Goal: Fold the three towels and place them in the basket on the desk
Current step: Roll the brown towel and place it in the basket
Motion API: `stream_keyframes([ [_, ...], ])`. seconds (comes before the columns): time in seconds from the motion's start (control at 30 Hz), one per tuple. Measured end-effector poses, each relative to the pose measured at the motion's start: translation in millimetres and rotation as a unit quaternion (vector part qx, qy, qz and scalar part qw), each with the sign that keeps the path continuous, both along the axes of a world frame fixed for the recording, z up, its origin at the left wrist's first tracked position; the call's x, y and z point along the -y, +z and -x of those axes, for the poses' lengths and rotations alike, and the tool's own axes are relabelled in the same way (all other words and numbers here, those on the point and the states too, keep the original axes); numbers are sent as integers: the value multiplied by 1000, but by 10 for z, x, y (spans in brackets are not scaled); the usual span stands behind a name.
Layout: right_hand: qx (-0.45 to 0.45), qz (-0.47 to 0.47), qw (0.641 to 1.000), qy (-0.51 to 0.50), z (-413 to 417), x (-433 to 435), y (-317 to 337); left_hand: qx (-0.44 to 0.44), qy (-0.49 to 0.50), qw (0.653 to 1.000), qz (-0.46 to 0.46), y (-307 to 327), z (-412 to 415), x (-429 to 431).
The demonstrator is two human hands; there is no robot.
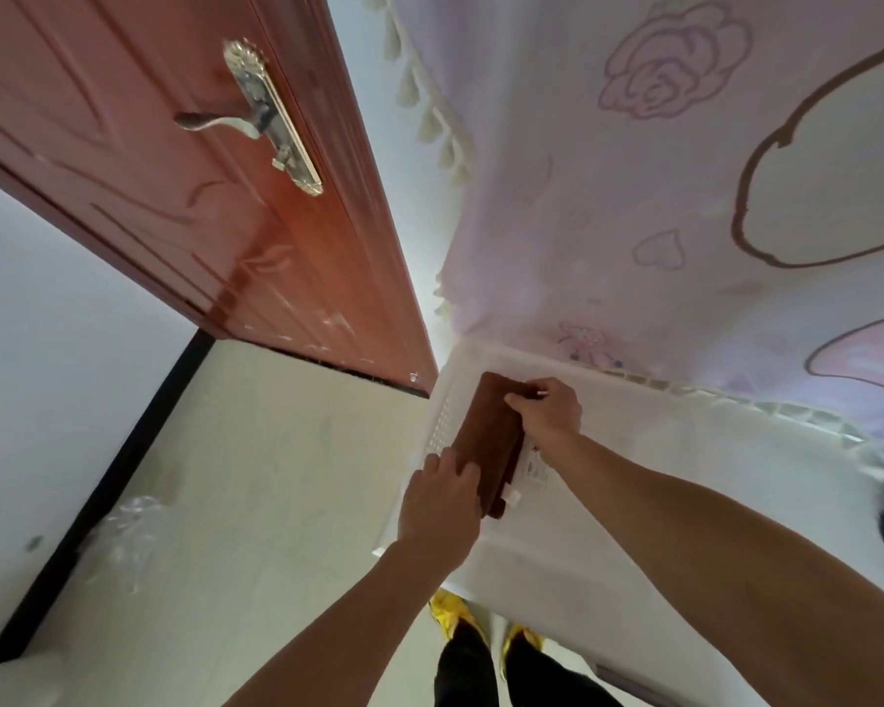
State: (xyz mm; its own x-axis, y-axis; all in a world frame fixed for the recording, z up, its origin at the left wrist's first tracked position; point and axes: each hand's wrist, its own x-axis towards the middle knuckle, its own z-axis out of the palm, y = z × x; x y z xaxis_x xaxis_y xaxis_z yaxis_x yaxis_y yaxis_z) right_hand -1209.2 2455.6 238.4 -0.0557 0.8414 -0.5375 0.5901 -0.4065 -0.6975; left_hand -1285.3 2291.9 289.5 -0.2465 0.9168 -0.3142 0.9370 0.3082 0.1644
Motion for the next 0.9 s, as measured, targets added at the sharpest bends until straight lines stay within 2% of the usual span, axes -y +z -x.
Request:
stream_keyframes([
  [0.1,-5,7,998,55,-17,-10,21,12,-51,999,7,-91,-28,99],
  [0.17,38,-31,991,126,-85,-29,114,13,-64,998,25,-90,6,115],
  [0.27,119,-206,951,198,-240,6,258,-6,-93,995,41,-13,59,130],
  [0.33,123,-275,916,265,-258,67,294,-7,-122,991,61,7,73,156],
  [0.47,169,-242,852,431,-51,97,132,32,-132,986,99,22,102,171],
  [0.6,233,-223,815,482,81,70,-10,22,-147,981,125,-68,73,127],
  [0.67,250,-224,803,493,99,55,-21,31,-146,978,144,-128,75,90],
  [0.83,242,-196,799,514,82,-29,60,25,-146,976,160,-131,82,88],
  [0.9,244,-182,787,536,87,-48,136,22,-134,981,136,-41,60,196],
])
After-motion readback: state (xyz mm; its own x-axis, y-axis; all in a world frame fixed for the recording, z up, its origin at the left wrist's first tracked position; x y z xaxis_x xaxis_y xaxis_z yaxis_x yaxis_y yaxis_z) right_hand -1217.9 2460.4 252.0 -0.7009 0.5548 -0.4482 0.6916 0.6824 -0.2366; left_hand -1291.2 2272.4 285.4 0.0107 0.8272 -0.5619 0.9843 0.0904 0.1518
